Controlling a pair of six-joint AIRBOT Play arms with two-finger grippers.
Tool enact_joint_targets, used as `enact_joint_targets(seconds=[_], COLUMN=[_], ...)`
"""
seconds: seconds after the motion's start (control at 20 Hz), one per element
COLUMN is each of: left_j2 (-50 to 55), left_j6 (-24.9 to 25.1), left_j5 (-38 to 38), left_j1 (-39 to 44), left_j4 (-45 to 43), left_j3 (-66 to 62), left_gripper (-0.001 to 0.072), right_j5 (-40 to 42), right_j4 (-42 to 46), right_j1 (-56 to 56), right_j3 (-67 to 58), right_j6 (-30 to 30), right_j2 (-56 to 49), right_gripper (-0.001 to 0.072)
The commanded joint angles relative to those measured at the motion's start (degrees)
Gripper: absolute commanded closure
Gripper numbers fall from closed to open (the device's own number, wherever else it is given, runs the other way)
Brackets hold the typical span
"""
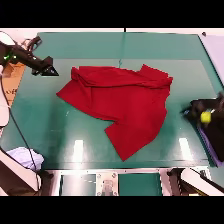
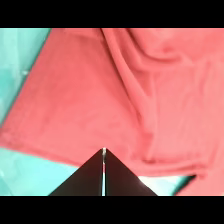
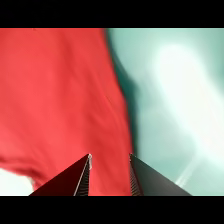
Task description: Fold the shirts.
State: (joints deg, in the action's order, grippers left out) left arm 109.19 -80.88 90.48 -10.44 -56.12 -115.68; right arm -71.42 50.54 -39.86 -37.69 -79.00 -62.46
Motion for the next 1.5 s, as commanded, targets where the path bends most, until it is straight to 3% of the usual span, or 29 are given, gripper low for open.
enact_joint_targets(seconds=[0.0,0.05,0.4,0.45,0.5,0.55,0.7,0.9,1.05,1.25,1.3,1.35,1.4,1.45], left_j2=[-1.29,-1.60,-1.75,-1.75,-1.75,-1.77,-5.46,-17.00,-26.99,-30.91,-30.91,-30.91,-30.91,-30.91], left_j6=[1.27,1.27,1.25,1.25,1.22,1.01,1.49,3.15,4.48,4.46,4.70,5.03,5.92,6.32], left_j5=[3.06,3.04,3.87,4.26,4.57,4.79,3.91,-1.51,-8.57,-13.20,-14.23,-15.45,-17.07,-18.60], left_j1=[-2.93,-3.54,-4.55,-4.55,-4.55,-4.55,-4.55,-5.73,-5.84,-5.66,-5.66,-5.46,-4.92,-4.15], left_j4=[3.43,3.85,3.76,3.52,3.04,2.29,0.31,-2.91,-3.76,2.93,4.57,6.38,7.32,7.30], left_j3=[0.87,0.87,0.87,0.87,0.87,0.87,7.23,26.10,41.11,56.74,60.13,63.56,66.45,68.57], left_gripper=[0.0685,0.0685,0.0685,0.0685,0.0685,0.0685,0.0685,0.0685,0.0684,0.0681,0.0593,0.0297,0.0230,0.0231], right_j5=[3.61,5.84,21.35,21.70,21.46,20.83,20.06,16.90,16.50,16.20,16.33,16.31,16.31,16.31], right_j4=[2.40,2.10,-13.79,-14.38,-14.36,-13.55,-3.89,10.25,10.56,10.36,10.36,10.38,10.38,10.36], right_j1=[0.85,2.47,21.00,22.10,22.34,22.12,17.86,5.33,-1.33,1.44,2.51,3.30,3.93,4.55], right_j3=[19.30,22.88,27.74,27.45,26.88,25.73,18.45,5.35,1.75,1.81,1.81,1.81,1.81,1.81], right_j6=[-1.90,-1.77,-0.04,0.15,1.62,3.26,1.29,-3.56,-4.57,-3.26,-3.26,-3.26,-3.23,-3.23], right_j2=[6.03,6.03,5.14,5.01,5.01,5.01,5.03,4.94,4.92,3.06,2.21,1.36,0.63,0.11], right_gripper=[0.0398,0.0343,0.0340,0.0382,0.0559,0.0693,0.0693,0.0693,0.0693,0.0692,0.0693,0.0693,0.0693,0.0693])
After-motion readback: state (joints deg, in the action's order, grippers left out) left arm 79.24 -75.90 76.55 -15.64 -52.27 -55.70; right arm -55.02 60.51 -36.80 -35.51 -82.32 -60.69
